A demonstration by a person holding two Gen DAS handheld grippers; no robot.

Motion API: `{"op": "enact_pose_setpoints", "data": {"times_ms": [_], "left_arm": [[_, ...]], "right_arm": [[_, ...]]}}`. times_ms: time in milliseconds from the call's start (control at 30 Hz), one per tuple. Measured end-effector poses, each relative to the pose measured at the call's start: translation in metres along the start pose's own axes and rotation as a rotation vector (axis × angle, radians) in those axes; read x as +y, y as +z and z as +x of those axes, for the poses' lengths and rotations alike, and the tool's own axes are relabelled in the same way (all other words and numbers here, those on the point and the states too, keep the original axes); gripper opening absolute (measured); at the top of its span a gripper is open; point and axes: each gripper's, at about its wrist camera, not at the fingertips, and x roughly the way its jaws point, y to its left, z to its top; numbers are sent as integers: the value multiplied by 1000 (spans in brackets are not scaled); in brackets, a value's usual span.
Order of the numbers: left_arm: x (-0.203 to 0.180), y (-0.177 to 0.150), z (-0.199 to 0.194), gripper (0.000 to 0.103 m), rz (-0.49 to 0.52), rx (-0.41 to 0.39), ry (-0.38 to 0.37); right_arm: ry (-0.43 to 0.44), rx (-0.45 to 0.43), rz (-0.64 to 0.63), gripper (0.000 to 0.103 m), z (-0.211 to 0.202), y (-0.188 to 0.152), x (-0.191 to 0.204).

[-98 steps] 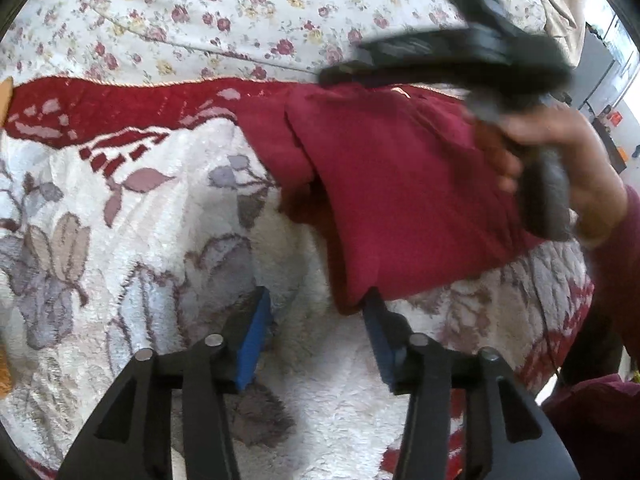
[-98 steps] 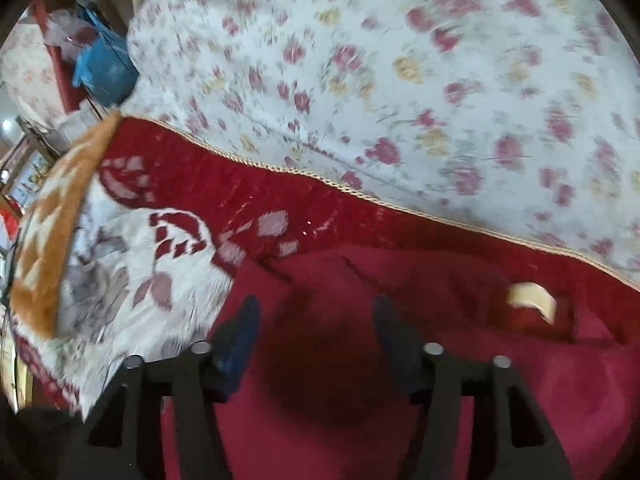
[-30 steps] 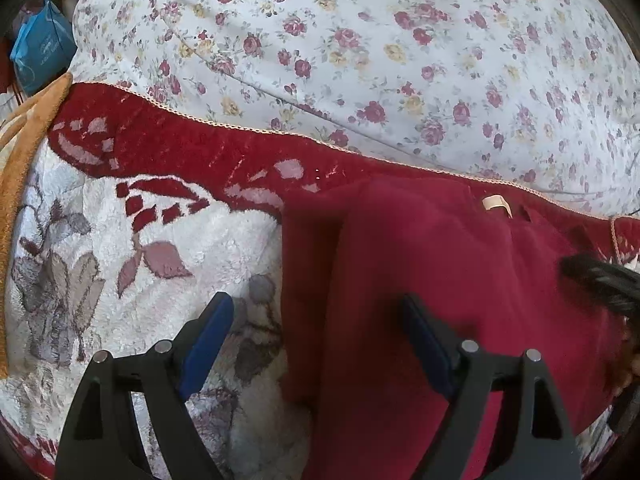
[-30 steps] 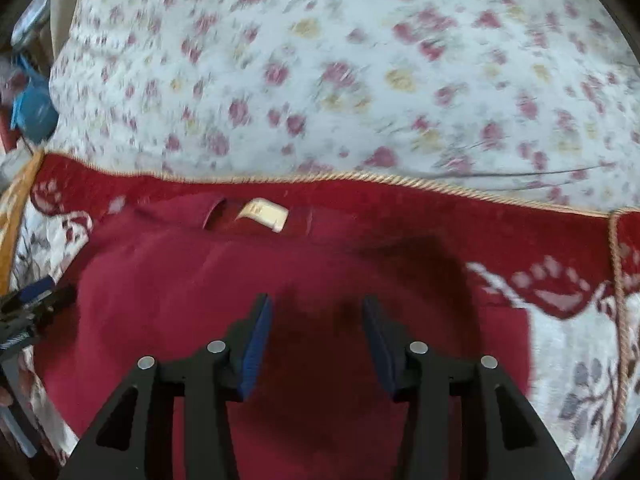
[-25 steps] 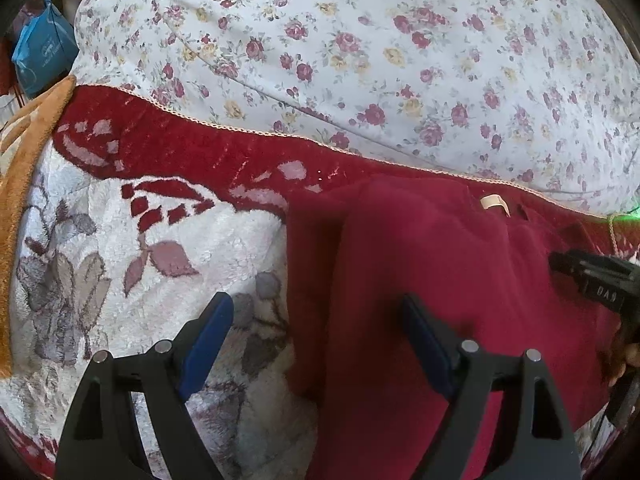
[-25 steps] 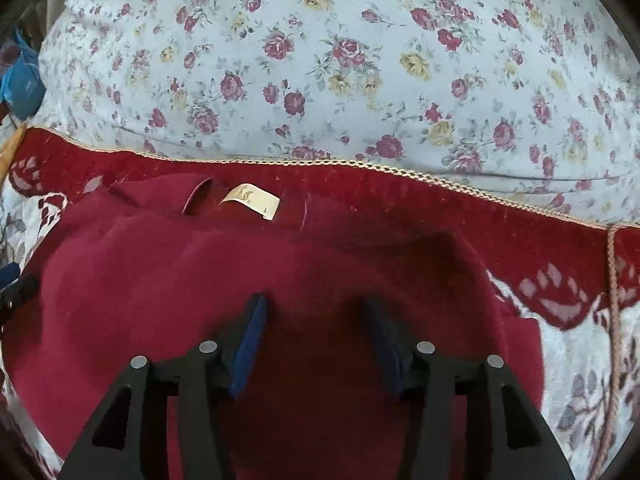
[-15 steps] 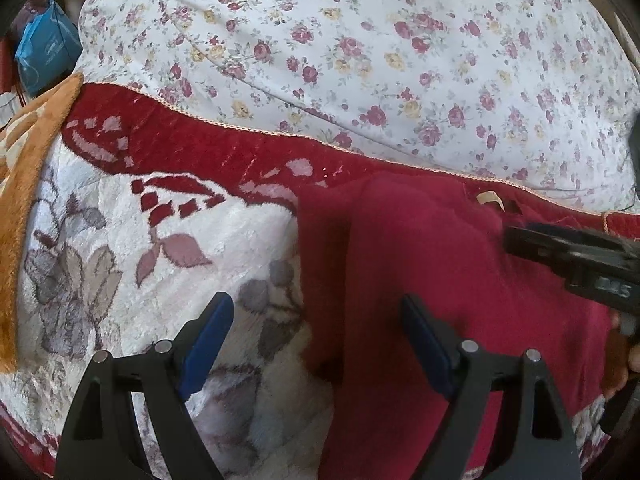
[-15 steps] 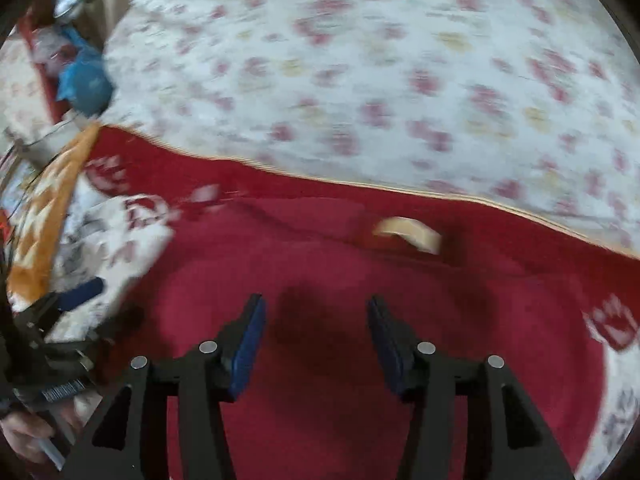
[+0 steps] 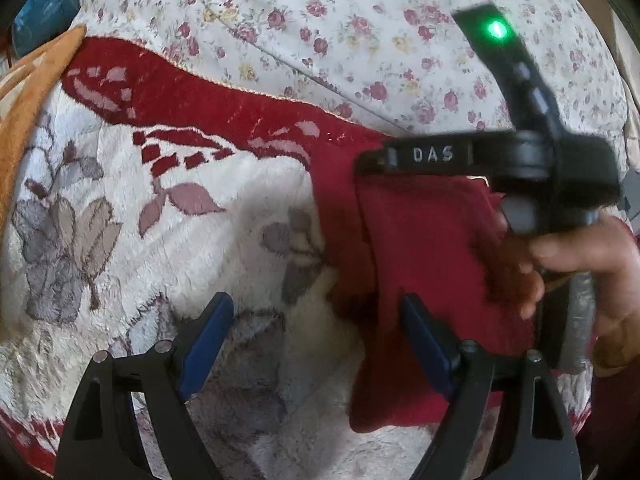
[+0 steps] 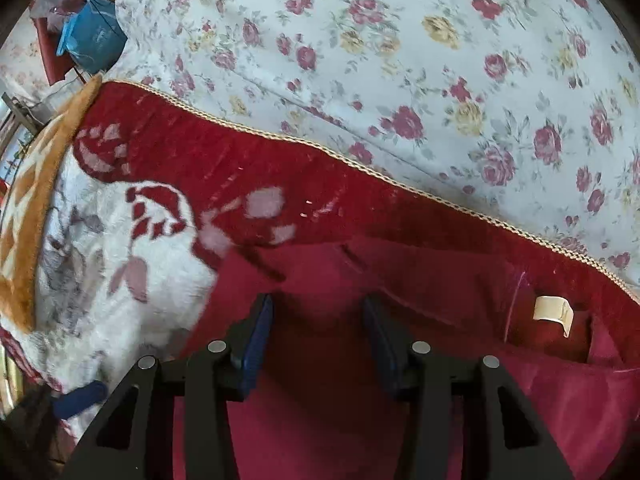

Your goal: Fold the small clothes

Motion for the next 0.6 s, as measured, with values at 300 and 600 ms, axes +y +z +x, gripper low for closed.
{"op": "enact_pose_setpoints", "data": {"times_ms": [300, 600], "left_arm": [[-2, -1, 3, 84, -8, 6, 8], [-22, 3, 14, 84, 13, -2, -18]], "right_arm": [[-200, 33, -173, 92, 30, -13, 51], [57, -57, 6, 20, -36, -22, -8]]}}
